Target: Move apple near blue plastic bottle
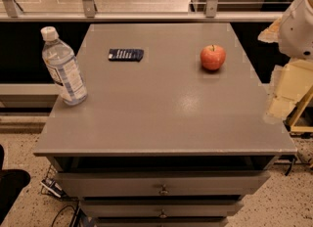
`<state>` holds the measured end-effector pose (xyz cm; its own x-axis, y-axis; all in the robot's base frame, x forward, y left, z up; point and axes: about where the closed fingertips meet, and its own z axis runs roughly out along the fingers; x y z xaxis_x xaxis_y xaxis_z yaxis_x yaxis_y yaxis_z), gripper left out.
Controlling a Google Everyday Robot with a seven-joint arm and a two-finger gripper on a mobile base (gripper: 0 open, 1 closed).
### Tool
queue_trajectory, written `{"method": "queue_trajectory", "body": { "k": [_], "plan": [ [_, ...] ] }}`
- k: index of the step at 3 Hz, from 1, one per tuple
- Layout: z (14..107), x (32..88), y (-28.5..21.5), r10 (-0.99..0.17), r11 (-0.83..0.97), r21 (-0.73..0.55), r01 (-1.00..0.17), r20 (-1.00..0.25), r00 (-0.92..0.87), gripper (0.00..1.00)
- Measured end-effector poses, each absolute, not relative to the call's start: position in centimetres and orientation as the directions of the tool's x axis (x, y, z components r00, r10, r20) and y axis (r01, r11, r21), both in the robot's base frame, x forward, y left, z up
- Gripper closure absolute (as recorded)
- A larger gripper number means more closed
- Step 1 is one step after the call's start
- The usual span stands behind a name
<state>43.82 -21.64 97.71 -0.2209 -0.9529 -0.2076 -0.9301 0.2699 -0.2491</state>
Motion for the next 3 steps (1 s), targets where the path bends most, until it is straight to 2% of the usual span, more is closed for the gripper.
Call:
{"method": "queue_trajectory", "body": {
  "k": [2,3],
  "plan": [
    [97.9,44.2,-21.7,-0.949,0.281,-0.267,-0.922,-0.223,-0.224,0.0],
    [97.5,46.2,-22.1,-0.923,0.335,-0.309,-0.89,-0.297,-0.245,0.0]
  ]
}}
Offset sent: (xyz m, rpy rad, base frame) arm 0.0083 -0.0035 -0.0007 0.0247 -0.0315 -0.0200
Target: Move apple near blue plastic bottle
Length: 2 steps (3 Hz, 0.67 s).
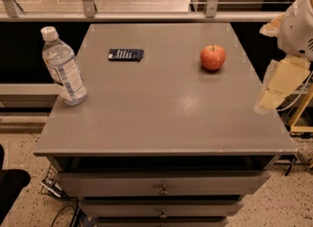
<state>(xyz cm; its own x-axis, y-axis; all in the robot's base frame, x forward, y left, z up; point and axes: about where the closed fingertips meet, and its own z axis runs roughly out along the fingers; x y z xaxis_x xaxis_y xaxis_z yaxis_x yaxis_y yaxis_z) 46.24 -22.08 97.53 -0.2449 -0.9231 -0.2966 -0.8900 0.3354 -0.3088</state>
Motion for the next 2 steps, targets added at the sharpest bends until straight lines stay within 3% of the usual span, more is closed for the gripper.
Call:
{"method": "queue_trajectory", "body": {
  "k": [2],
  "plan": [
    [91.8,53.3,-21.0,-0.708,0.549,-0.217,-0.807,-0.634,-0.311,0.0]
  ]
}}
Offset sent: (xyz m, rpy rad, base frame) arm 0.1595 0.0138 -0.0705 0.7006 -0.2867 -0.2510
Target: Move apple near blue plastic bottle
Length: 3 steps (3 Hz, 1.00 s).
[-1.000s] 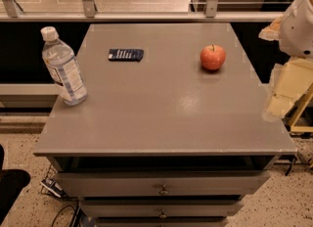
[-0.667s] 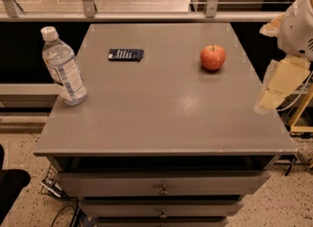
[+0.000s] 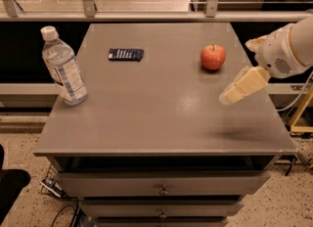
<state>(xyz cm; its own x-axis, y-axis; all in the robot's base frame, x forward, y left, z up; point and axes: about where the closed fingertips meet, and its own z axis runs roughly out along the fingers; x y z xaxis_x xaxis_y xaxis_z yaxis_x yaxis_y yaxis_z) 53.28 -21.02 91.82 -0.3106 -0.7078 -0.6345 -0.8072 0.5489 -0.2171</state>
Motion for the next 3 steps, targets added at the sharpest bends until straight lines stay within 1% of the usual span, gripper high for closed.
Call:
{"method": "queue_trajectory", "body": {
  "k": [1,2,3],
  "plan": [
    [90.3,56.7,-20.7,-0.575,0.637,-0.178,-0.75,-0.757,-0.308,0.0],
    [90.2,60.3,-21.3,-0.466,0.714,-0.178,-0.677,-0.843,-0.27,0.0],
    [90.0,62.7,-21.6,-0.419,0.75,-0.185,-0.635,-0.875,-0.24,0.0]
  ]
}}
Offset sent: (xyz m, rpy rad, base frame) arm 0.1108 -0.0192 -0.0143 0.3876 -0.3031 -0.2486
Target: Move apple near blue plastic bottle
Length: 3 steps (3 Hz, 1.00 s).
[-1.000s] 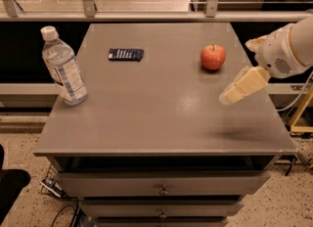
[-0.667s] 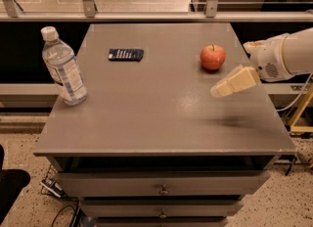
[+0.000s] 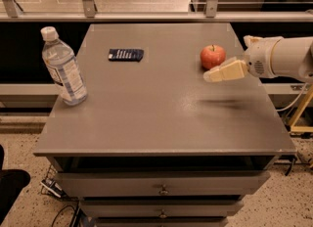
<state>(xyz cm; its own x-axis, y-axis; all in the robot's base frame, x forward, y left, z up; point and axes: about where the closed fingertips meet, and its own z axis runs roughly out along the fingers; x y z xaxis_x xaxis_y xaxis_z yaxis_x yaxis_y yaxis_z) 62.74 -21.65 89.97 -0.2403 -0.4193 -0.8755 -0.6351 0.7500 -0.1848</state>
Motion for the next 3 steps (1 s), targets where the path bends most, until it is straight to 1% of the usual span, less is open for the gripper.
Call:
{"method": "queue_trajectory", "body": {
  "k": [1,3],
  "plan": [
    [89.1,65.0,-22.2,-0.38,0.767,-0.169,-0.619,-0.897,-0.225,0.0],
    [88.0,69.1,-21.6,-0.305,0.769,-0.114,-0.629,-0.931,-0.203,0.0]
  ]
}}
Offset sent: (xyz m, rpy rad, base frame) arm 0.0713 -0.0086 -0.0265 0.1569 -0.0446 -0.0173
